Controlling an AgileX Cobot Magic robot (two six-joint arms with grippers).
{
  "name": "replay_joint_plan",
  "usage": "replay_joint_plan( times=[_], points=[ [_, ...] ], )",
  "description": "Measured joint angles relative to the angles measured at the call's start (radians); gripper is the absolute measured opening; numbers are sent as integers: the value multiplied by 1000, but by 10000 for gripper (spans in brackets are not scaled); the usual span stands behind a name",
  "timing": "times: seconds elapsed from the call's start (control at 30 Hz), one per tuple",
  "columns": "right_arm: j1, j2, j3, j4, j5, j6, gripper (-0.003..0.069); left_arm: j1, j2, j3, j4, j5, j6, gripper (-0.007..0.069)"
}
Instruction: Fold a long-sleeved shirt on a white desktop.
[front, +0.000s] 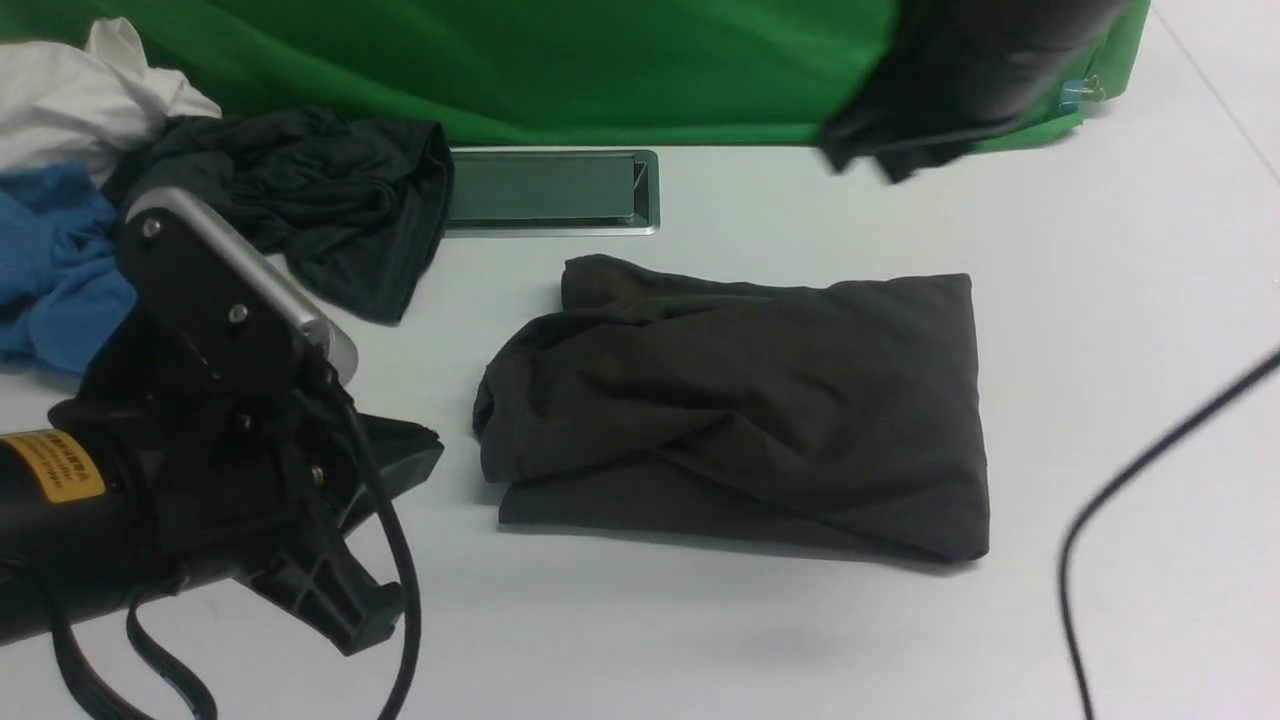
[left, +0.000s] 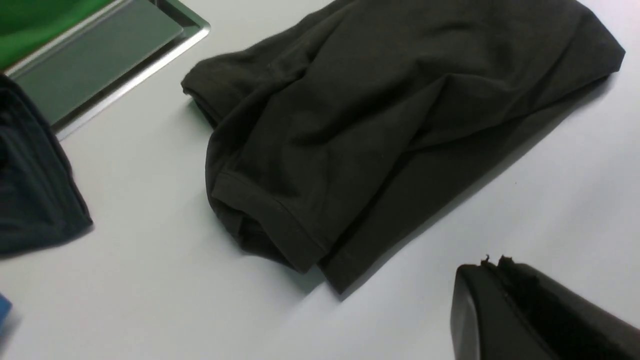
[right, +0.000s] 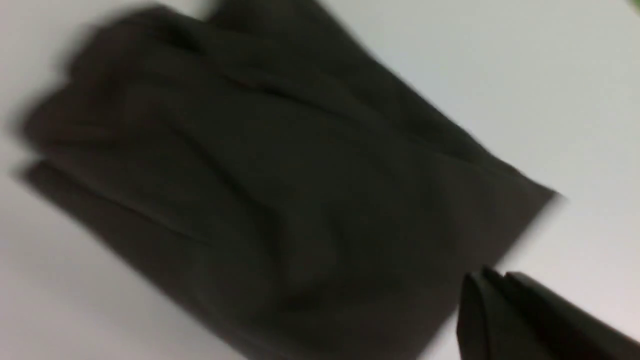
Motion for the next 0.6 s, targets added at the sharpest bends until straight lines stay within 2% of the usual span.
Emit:
replay_joint_plan(
  times=[0.23, 0.37, 0.43, 0.6],
  points=[
    [-153, -72, 223, -22, -129, 85, 30, 0, 0, 0, 0, -2, 3, 19],
    [-235, -51, 324, 52, -223, 123, 40, 0, 0, 0, -3, -7, 3, 19],
    [-260, -29, 348, 102, -263, 128, 77, 0, 0, 0, -7, -14, 4, 19],
    [-283, 44, 355, 217, -329, 96, 254, 0, 0, 0, -8, -22, 4, 19]
  ],
)
